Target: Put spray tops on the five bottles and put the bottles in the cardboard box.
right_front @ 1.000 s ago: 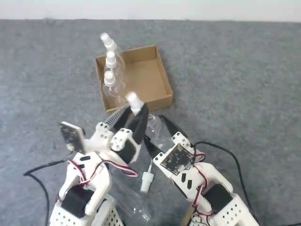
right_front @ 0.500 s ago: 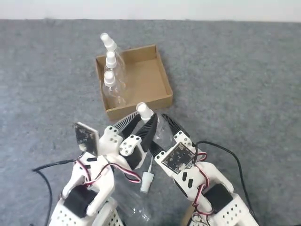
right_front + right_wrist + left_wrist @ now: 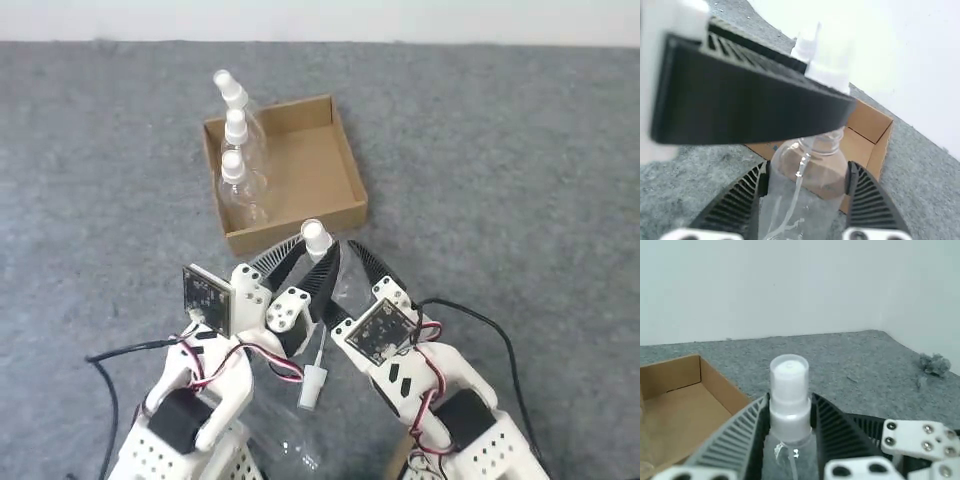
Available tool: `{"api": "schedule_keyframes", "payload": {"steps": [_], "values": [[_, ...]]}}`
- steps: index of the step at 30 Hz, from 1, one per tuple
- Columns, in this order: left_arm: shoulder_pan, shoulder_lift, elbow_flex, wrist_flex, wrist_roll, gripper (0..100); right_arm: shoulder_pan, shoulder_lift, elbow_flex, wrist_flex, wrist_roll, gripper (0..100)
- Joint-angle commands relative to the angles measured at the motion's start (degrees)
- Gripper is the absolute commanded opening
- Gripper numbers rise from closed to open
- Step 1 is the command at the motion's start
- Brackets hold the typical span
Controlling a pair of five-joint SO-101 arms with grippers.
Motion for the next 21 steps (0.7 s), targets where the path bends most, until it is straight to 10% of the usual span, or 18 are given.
{"api": "schedule_keyframes", "payload": {"steps": [1, 21], "values": [[0.62, -1.05, -0.22, 0.26, -0.79, 2, 0.84, -1.19, 0.53, 0.13, 0.70, 11.0], [1.85, -1.05, -12.26, 15.12, 4.13, 17, 0.84, -1.10, 0.97, 0.22, 0.70, 11.0]]}}
